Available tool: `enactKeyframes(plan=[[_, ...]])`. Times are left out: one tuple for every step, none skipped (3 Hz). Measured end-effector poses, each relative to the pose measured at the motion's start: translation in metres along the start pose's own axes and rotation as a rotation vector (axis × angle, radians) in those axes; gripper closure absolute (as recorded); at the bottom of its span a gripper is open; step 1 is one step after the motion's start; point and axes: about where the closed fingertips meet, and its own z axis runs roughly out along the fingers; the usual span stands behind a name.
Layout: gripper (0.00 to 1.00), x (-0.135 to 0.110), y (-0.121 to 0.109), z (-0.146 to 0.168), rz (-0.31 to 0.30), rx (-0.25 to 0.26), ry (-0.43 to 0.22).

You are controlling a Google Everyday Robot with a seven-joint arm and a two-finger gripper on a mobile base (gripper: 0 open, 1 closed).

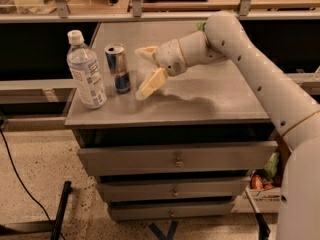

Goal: Move redbull can near blue plastic bottle

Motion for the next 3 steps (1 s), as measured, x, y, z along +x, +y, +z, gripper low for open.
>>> enactKeyframes(plan=[[0.00, 0.000, 0.000, 0.000, 0.000, 0.000, 0.000], [0.00, -0.006, 0.002, 0.003, -0.045, -0.031, -0.037], [0.00, -0.032, 0.006, -0.007, -0.125, -0.028, -0.061]])
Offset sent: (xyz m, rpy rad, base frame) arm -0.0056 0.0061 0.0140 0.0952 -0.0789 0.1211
